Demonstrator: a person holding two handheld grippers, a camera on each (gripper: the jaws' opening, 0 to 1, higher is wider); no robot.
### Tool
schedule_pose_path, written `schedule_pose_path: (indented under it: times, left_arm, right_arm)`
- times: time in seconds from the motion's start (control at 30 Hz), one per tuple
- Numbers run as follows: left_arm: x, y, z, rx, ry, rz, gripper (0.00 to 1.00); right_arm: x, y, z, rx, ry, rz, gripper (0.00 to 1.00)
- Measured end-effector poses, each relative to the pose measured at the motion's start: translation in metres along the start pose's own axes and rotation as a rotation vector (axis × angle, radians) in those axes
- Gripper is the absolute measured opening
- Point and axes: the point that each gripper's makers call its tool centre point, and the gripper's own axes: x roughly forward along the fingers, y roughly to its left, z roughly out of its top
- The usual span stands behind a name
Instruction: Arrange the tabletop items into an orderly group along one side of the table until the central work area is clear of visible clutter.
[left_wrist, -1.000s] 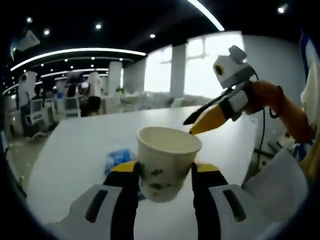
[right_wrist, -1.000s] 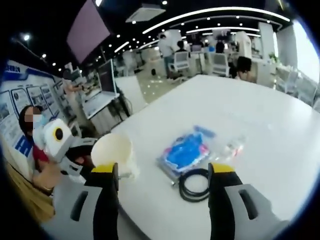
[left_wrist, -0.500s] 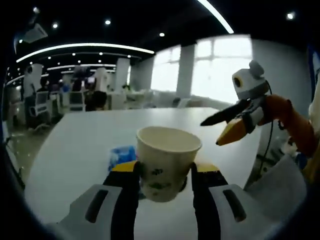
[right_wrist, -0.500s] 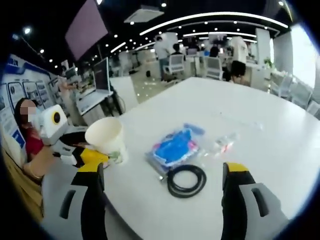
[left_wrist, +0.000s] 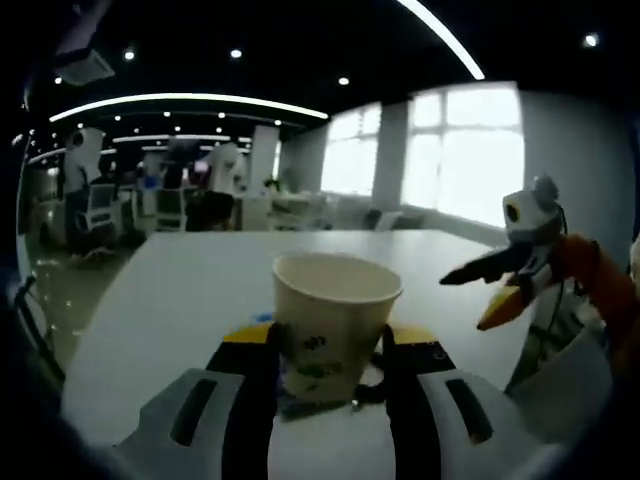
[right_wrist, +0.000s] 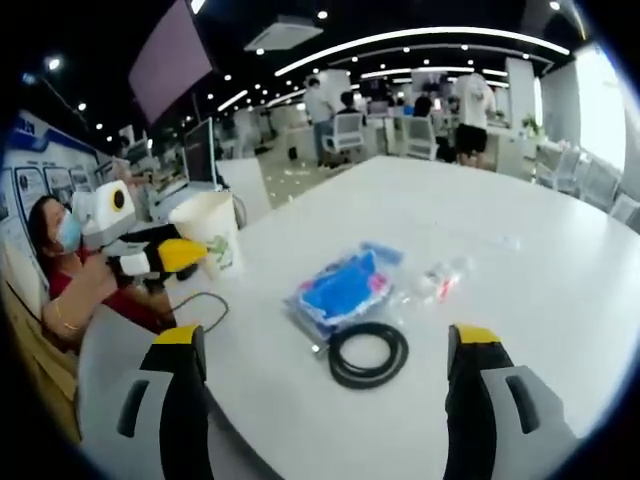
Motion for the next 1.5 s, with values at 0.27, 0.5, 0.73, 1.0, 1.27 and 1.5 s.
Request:
schedule_pose_path:
  times: [0.27,0.5,0.73,1.0,1.27,1.5]
  left_arm:
    - [0.003,0.034,0.018,0.054,-0.045,0.059,0.39]
    - [0.01,0.065,0.02,0.062,-0.055,0.102,0.39]
    - [0.025,0.095,0.018,0.088,-0.045,0.139,0.39]
    - [0.054,0.12,0.02,0.097,-0.067,0.149,0.39]
    - [0.091,0.138,0.014,0.066,-0.069,0.137,0.39]
    - [0.117,0.154,0.004,0.049,-0.068,0.147,0.39]
  right_arm:
    - [-0.002,-0.008,-0.012,-0.004,0.024,-0.012,0.99]
    - [-0.004,-0.016,-0.019,0.013,0.027,-0.024,0.99]
    - [-0.002,-0.022,-0.027,0.046,0.032,-0.037,0.99]
    - [0.003,-0.024,-0.034,0.062,0.035,-0.034,0.99]
    - [0.012,-0.032,-0.044,0.086,0.062,-0.044,0.99]
    - [0.019,-0.045,-0.047,0.113,0.071,-0.062,0.99]
